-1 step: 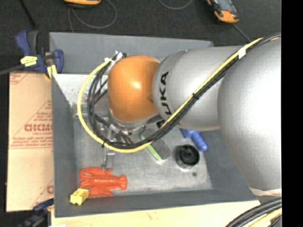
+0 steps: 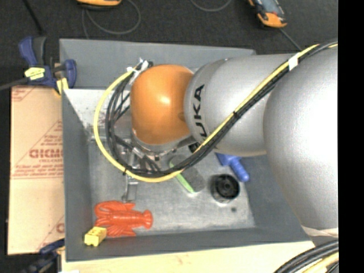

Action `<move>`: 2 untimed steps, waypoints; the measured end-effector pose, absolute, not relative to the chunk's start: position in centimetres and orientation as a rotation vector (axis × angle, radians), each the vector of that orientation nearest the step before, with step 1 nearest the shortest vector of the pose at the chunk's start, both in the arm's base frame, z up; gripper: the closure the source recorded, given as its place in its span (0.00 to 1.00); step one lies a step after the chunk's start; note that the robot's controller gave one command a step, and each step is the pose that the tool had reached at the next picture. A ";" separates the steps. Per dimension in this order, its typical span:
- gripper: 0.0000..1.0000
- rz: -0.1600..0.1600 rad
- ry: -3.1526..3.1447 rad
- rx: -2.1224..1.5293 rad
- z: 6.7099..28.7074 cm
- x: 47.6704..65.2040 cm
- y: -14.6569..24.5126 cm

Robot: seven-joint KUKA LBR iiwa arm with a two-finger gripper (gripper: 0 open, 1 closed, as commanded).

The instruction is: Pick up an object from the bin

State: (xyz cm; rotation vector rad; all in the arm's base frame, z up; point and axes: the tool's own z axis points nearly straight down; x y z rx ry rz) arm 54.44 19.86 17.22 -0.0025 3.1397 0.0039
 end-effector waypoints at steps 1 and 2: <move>0.00 0.002 3.133 -0.117 13.8 52.0 17.6; 0.00 0.003 3.136 -0.104 7.7 51.5 16.7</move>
Offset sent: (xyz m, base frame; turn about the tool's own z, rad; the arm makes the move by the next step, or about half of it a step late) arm -0.0322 -0.0328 -0.1022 -0.0580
